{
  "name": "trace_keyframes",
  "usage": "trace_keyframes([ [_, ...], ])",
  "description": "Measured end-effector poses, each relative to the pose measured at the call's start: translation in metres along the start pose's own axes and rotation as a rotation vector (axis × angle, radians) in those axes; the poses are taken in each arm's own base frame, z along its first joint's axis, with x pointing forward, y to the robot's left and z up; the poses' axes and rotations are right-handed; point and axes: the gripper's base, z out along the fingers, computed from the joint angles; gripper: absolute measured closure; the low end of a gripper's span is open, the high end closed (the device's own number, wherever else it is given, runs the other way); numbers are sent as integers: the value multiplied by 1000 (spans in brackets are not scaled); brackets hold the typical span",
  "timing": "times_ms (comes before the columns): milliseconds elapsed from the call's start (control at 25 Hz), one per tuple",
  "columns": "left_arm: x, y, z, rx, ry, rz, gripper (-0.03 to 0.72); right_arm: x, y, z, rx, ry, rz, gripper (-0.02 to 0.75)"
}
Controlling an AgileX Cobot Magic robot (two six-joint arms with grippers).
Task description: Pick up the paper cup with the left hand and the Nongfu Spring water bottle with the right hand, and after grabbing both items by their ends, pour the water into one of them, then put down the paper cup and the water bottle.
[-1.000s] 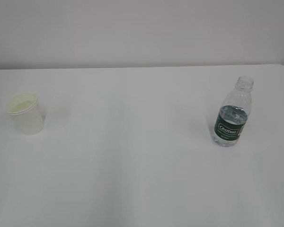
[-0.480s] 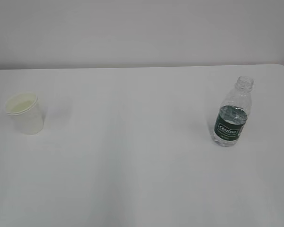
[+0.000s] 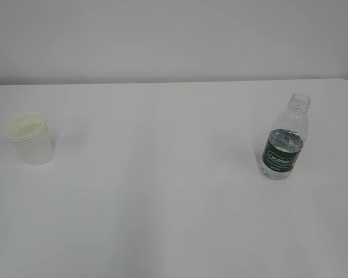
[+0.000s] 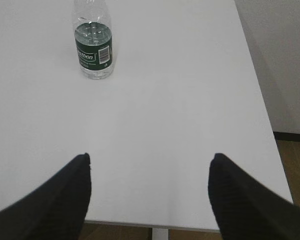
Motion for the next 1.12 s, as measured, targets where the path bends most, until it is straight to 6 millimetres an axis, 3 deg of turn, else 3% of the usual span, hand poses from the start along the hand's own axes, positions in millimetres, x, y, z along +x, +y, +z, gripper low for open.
trace_keyframes([
  [1120,0,0,0,0,0,2,427,0,2,0,-21,0,9,183],
])
